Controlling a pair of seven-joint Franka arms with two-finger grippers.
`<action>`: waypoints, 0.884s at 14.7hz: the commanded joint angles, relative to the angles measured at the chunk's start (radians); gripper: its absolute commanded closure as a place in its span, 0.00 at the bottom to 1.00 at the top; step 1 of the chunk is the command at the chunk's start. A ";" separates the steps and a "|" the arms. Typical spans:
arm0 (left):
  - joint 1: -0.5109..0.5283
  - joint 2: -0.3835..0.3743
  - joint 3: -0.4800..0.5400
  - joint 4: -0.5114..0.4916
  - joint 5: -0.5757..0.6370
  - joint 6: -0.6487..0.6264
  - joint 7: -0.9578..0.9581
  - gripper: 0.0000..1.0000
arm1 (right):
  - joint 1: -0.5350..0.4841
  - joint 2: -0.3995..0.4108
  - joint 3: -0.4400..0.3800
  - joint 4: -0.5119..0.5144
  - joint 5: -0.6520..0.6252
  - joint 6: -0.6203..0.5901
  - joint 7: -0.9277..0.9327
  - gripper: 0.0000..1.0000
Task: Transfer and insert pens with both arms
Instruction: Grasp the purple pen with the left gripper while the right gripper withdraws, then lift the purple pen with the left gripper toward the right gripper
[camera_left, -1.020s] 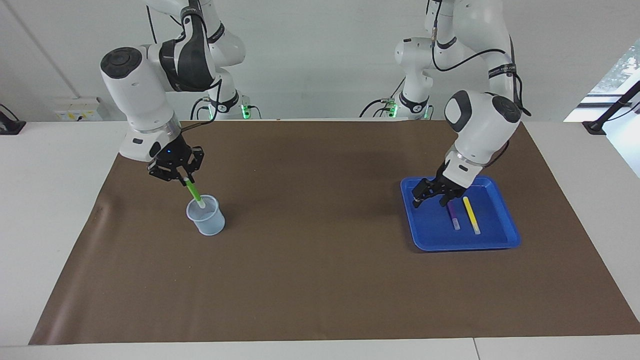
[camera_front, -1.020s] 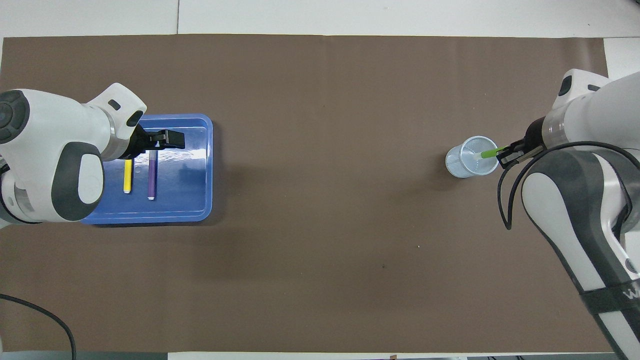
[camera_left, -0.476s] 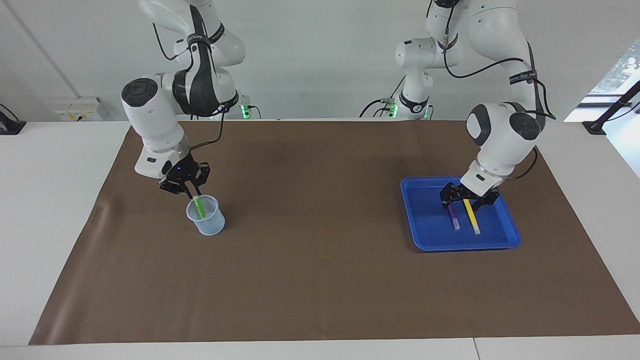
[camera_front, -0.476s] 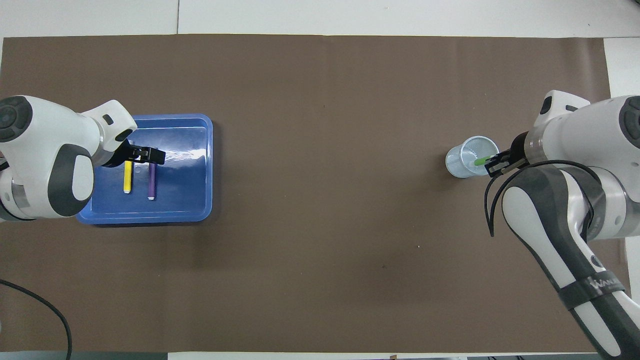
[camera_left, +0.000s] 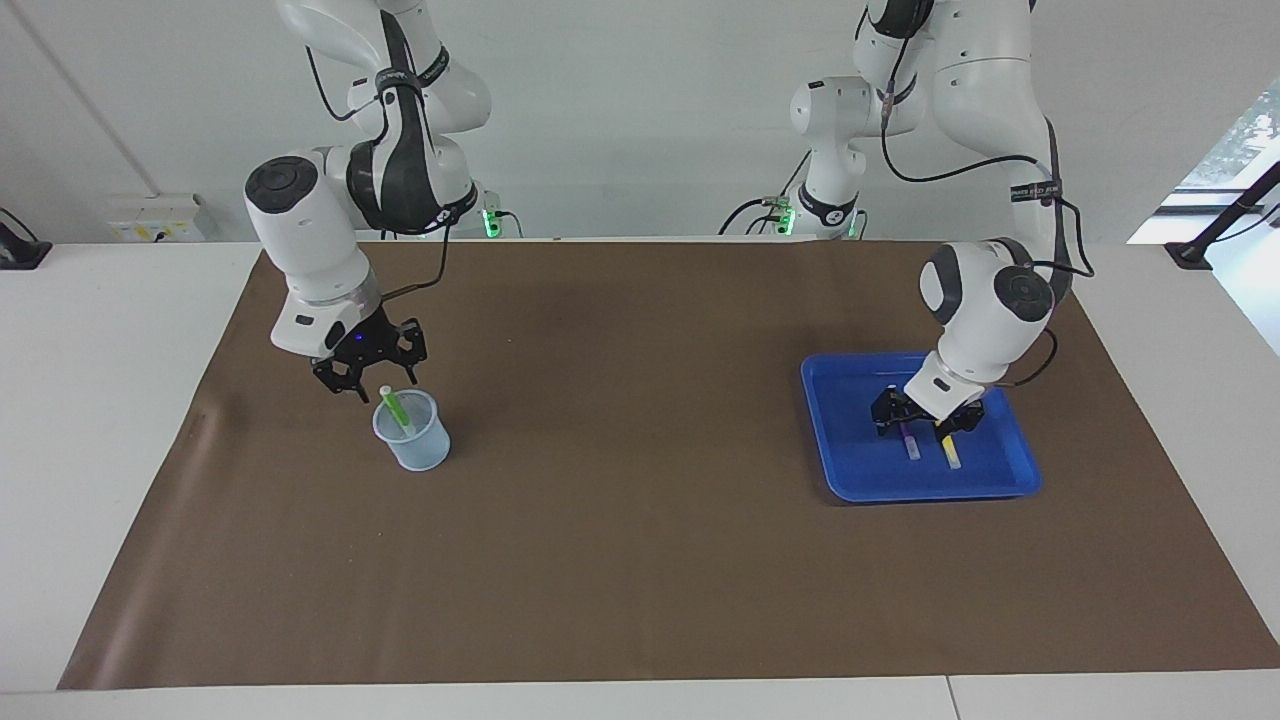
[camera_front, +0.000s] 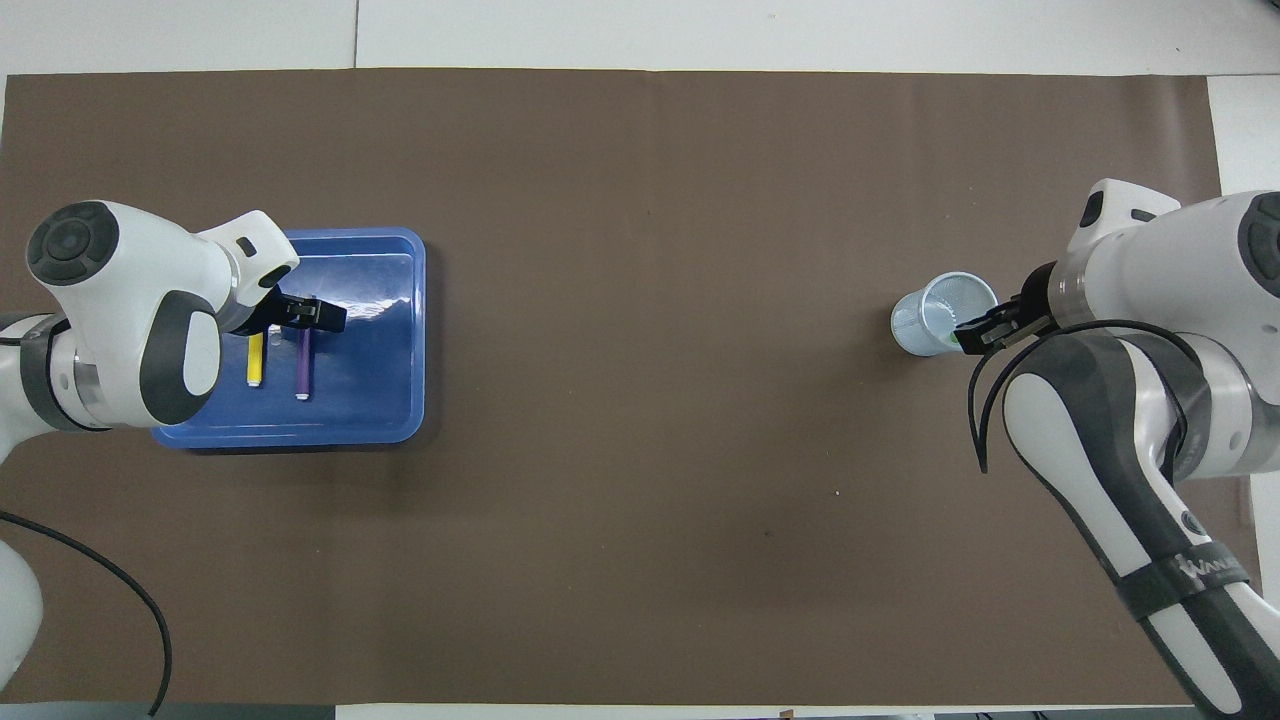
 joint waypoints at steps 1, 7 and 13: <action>0.014 0.002 -0.009 0.003 0.022 0.020 -0.004 1.00 | 0.000 0.016 0.007 0.077 0.169 -0.092 -0.010 0.00; 0.008 -0.014 -0.009 0.009 0.020 -0.005 -0.052 1.00 | 0.065 0.008 0.008 0.085 0.503 -0.134 0.142 0.00; -0.038 -0.126 -0.018 0.055 0.011 -0.143 -0.372 1.00 | 0.128 -0.004 0.007 0.059 0.738 -0.120 0.420 0.00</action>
